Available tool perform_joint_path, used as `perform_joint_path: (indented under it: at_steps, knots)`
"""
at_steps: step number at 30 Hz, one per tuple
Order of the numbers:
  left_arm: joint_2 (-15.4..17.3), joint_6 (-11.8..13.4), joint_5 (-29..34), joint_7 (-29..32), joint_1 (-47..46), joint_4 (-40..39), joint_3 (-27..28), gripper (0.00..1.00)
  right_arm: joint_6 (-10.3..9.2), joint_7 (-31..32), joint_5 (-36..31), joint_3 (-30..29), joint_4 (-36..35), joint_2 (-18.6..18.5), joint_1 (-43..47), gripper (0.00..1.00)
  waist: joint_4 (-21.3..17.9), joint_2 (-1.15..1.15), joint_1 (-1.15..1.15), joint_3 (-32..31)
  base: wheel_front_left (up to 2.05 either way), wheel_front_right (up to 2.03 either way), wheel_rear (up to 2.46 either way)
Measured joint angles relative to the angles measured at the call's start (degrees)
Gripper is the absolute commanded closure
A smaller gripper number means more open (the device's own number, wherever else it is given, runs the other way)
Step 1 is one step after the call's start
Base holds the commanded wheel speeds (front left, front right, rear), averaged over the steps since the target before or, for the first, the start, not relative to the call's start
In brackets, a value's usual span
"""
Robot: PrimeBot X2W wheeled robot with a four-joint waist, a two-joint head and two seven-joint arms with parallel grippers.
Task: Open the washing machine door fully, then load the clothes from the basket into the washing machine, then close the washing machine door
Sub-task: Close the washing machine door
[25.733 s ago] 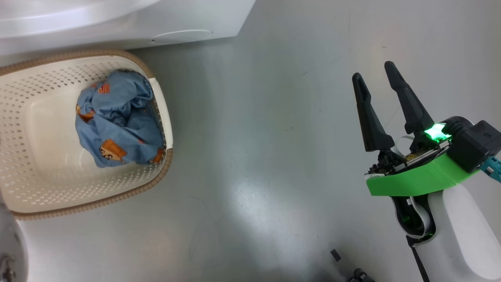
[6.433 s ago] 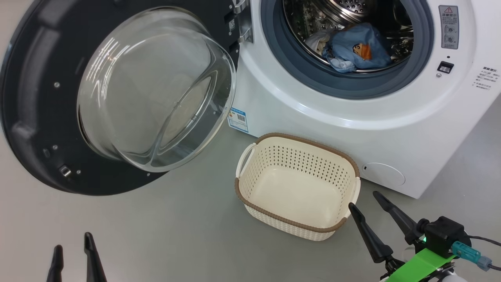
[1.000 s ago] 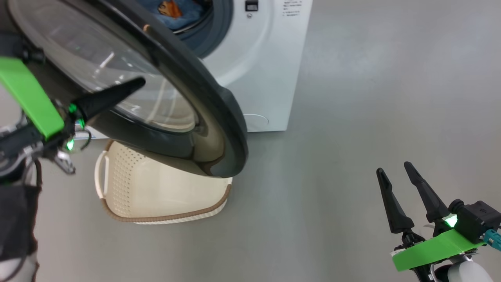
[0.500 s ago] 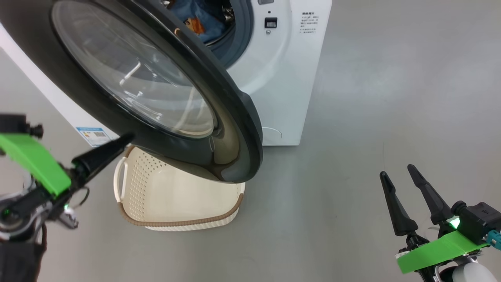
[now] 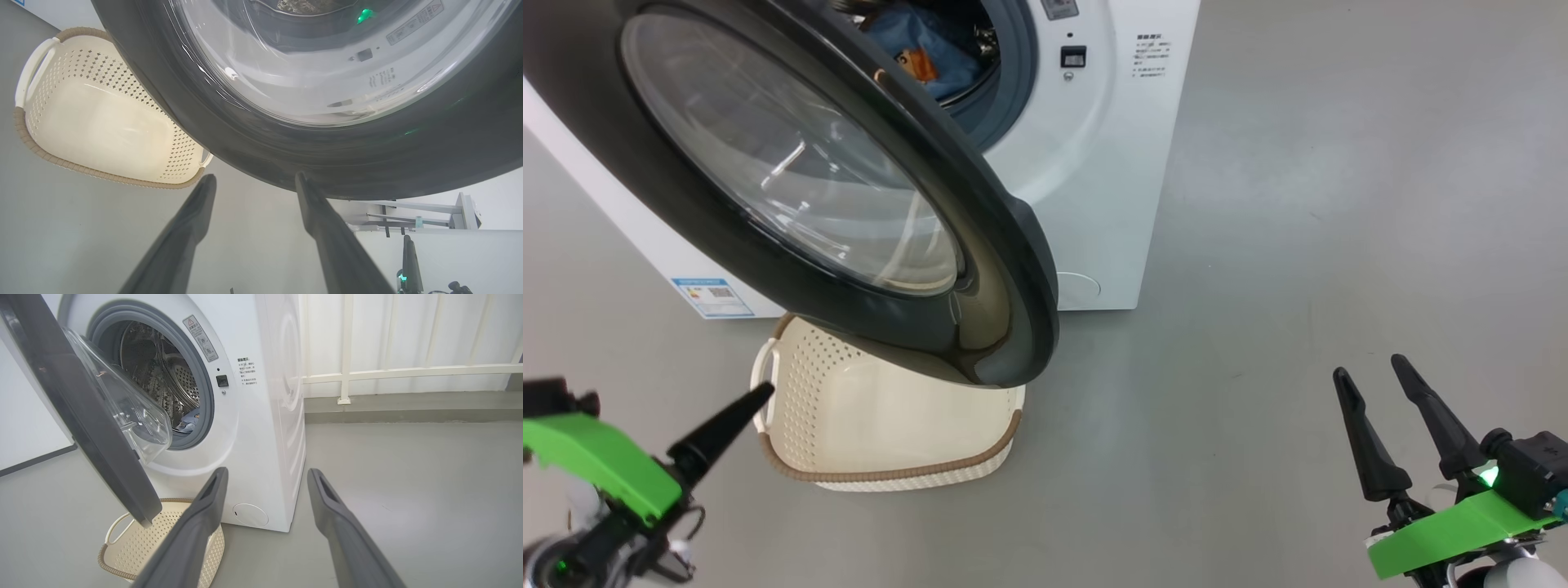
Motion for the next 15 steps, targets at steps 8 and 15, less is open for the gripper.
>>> perform_joint_path:
  at_steps: [8,15]
  knots:
    - [0.73,0.00,1.03,-12.28,6.08,-1.22,-3.25,0.00,0.00,0.00,0.00,-1.18,0.77,-0.46,0.14,0.00,-1.47,0.00,0.00,-0.07,0.00,0.00,0.00]
    - [2.67,0.00,1.79,-22.68,9.00,-1.02,-7.95,0.00,0.00,0.00,0.00,-2.02,0.82,-0.56,0.98,0.00,-2.80,0.00,0.00,-0.04,0.00,0.00,0.00]
